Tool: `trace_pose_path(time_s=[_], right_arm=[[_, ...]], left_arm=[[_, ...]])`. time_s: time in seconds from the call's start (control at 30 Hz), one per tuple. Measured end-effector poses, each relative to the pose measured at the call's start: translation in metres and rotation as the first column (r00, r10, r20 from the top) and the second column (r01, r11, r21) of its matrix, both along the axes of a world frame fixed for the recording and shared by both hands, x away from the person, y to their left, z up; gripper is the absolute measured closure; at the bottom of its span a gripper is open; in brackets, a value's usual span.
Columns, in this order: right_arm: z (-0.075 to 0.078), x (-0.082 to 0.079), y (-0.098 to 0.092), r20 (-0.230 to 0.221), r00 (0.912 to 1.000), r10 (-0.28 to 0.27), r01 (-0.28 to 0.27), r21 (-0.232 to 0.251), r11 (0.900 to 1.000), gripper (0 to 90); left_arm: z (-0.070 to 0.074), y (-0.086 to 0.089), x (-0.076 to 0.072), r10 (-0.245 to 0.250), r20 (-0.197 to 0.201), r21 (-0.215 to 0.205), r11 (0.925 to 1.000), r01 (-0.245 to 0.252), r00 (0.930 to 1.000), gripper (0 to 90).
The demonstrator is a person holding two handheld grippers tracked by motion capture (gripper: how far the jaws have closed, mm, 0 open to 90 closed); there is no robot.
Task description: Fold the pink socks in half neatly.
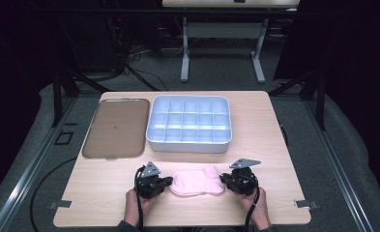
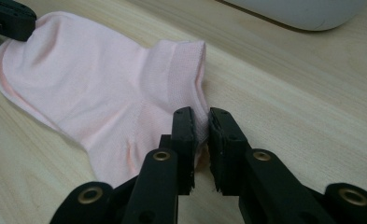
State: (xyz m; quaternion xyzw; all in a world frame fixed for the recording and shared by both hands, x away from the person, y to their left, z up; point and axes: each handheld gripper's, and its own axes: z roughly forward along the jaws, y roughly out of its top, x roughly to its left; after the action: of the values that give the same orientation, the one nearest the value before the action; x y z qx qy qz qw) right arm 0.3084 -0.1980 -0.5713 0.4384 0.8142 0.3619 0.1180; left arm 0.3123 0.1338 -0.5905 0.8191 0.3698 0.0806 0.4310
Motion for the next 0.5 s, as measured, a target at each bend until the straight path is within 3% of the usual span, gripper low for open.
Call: trace_pose_path(time_s=[0.07, 0.2, 0.3, 0.5], right_arm=[[0.0019, -0.0033, 0.0000, 0.028, 0.9996, 0.001, -0.002, 0.009, 1.000, 80.5], [0.0045, -0.0055, 0.0005, 0.027, 0.9996, 0.008, -0.008, 0.002, 1.000, 79.7], [0.0048, -0.0052, 0.0013, 0.017, 0.9998, 0.013, -0.013, -0.016, 1.000, 73.9], [0.0017, -0.0043, 0.0006, 0.007, 0.9999, 0.016, -0.016, -0.011, 1.000, 77.6]], left_arm=[[0.0000, -0.0001, -0.0001, 0.000, 0.000, 0.001, 1.0000, 0.000, 1.0000, 87.2], [0.0003, -0.0005, -0.0007, 0.003, 0.004, 0.007, 1.0000, -0.003, 1.0000, 87.2], [0.0001, -0.0009, -0.0010, 0.004, 0.007, 0.004, 1.0000, -0.004, 1.0000, 87.1], [0.0002, -0.0007, -0.0008, 0.005, 0.005, 0.007, 1.0000, -0.005, 1.0000, 86.9]])
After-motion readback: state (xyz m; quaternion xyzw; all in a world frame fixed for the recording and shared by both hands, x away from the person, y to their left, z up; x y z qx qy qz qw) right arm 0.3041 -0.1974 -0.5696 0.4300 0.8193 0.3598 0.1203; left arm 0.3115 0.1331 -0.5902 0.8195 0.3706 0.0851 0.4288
